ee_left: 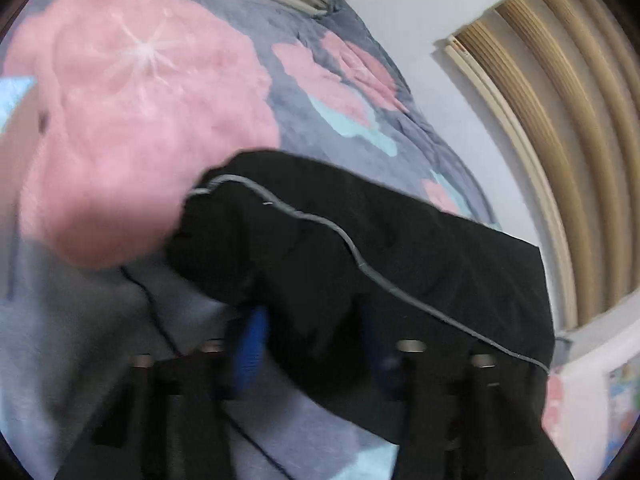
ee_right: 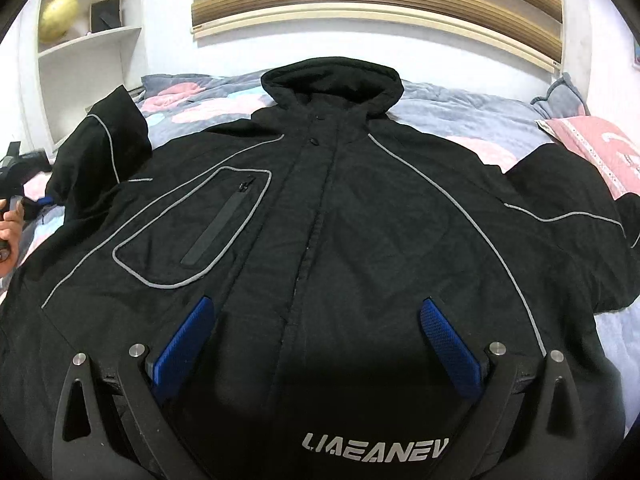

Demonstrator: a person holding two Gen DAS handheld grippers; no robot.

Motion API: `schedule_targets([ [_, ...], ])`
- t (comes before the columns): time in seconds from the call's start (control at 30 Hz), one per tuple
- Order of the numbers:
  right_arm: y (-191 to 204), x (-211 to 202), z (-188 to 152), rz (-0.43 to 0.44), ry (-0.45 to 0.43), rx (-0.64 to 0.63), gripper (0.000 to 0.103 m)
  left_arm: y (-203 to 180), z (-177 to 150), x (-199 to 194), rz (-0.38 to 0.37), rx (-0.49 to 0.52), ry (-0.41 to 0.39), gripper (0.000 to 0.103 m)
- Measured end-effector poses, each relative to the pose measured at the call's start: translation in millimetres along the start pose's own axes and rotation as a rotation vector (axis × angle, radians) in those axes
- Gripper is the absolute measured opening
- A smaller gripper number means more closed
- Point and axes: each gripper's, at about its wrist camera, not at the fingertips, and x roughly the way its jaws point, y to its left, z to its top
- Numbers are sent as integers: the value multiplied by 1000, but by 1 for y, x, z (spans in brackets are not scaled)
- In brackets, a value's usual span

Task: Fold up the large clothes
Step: 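Grasp the black jacket's sleeve cuff with the left gripper and lift it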

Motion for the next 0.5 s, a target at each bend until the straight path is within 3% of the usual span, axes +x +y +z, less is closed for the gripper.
schedule_targets([
  [0.07, -3, 3, 1, 7, 9, 11, 103, -8, 2, -21, 62, 58, -94, 21],
  [0.17, -6, 5, 1, 16, 25, 30, 103, -20, 12, -77, 214, 122, -306, 20],
  [0.23, -6, 5, 1, 18, 26, 33, 103, -20, 25, -101, 317, 121, -379, 20],
  [0.27, -5, 5, 1, 18, 27, 32, 103, -19, 34, -103, 379, 135, -367, 20],
  [0.4, -3, 6, 0, 10, 27, 18, 103, -12, 47, -65, 525, 204, -185, 20],
  [0.47, -2, 6, 0, 9, 28, 14, 103, -14, 36, -52, 580, 261, -188, 19],
  [0.5, -2, 6, 0, 9, 30, 13, 103, -20, 29, -52, 560, 299, -210, 19],
])
